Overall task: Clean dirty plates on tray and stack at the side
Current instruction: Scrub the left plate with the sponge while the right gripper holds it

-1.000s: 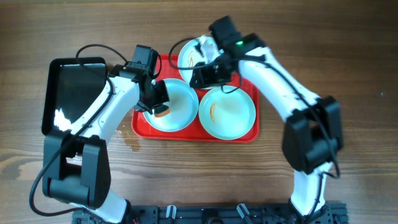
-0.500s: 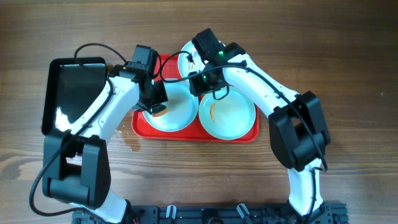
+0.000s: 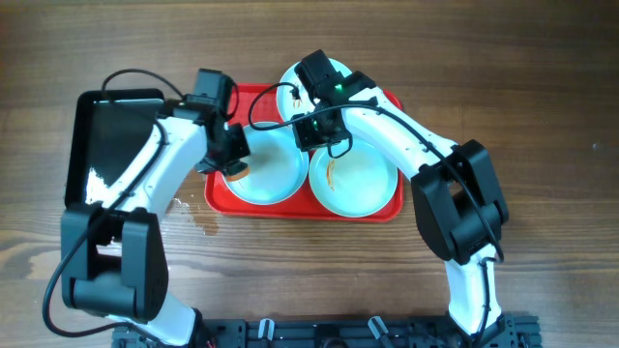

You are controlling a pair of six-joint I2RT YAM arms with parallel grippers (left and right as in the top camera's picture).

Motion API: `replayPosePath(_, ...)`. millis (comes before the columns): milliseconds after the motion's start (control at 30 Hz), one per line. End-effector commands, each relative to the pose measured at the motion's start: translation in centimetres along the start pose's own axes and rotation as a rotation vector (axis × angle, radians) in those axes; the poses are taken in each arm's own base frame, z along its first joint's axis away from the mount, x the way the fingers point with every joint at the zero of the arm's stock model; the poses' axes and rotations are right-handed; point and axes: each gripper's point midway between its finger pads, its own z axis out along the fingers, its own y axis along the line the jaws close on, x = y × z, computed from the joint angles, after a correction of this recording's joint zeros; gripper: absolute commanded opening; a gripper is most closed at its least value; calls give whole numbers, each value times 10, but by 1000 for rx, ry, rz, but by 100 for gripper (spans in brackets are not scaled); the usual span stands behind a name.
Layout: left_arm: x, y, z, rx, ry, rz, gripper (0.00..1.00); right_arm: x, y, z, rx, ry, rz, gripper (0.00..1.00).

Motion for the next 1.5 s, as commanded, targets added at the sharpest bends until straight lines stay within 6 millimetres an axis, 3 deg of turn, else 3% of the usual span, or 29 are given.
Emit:
replayPosePath(0, 0, 7, 0, 50, 41, -40, 4, 7, -7, 13, 25, 27, 23, 37)
replayPosePath(300, 5, 7, 0, 80, 71, 4, 4, 13, -5, 27, -15, 23, 40, 36)
replayPosePath(500, 6, 7, -1, 77, 77, 13, 4, 15, -6, 36, -26, 4, 67, 25)
replayPosePath(1133, 20, -14, 0, 82, 91, 84, 4, 16, 0, 39, -27, 1, 99, 5)
replayPosePath(1467, 23, -25, 5, 107, 81, 109, 4, 18, 0, 40, -5, 4, 94, 4)
